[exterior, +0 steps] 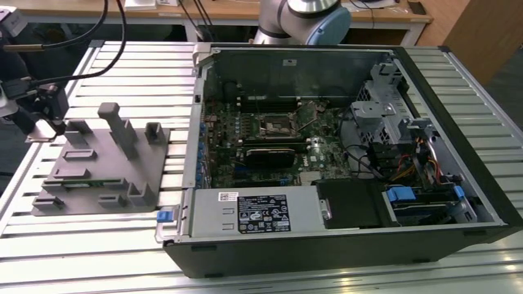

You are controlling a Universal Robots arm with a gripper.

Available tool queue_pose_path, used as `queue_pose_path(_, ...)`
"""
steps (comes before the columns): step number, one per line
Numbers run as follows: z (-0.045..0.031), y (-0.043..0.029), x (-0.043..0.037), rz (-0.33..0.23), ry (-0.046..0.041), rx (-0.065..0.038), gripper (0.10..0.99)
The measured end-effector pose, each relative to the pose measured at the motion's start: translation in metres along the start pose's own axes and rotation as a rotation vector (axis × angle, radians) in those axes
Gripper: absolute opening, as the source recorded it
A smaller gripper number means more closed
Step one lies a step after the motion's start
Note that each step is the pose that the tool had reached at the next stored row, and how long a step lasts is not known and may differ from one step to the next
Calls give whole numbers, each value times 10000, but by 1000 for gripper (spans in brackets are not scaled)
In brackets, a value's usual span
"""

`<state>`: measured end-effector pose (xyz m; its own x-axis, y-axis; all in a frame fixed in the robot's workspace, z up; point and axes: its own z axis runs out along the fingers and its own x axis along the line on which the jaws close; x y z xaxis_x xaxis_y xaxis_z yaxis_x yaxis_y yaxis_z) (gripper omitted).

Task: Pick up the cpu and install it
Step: 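Pick up the cpu and move it towards the insertion slot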

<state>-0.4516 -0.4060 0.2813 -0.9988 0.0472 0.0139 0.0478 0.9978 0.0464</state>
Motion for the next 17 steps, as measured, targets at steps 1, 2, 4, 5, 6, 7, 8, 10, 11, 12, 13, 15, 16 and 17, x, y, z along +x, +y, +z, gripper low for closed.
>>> queue_pose_path(1, -20, 1, 0, 0, 0, 0, 541)
queue_pose_path(2, -41, 3, 1, 0, 0, 0, 541)
queue_pose_path(4, -90, 5, 1, 1, 1, 0, 541)
queue_pose_path(5, -114, 7, 2, 1, 0, 0, 541)
queue_pose_path(6, -140, 8, 2, 0, 0, 0, 541)
queue_pose_path(7, -162, 9, 2, 0, -1, -1, 541)
queue_pose_path(8, -185, 10, 2, 0, 0, -1, 541)
queue_pose_path(10, -250, 14, 4, 0, 1, 0, 541)
queue_pose_path(11, -275, 16, 4, 1, 0, 0, 541)
queue_pose_path(12, -296, 18, 4, 1, 0, 0, 541)
queue_pose_path(13, -316, 21, 5, 1, 0, 0, 541)
queue_pose_path(15, -353, 25, 5, 1, 0, 0, 541)
queue_pose_path(16, -372, 27, 6, 1, 0, 0, 541)
queue_pose_path(17, -388, 28, 6, 1, -1, -1, 541)
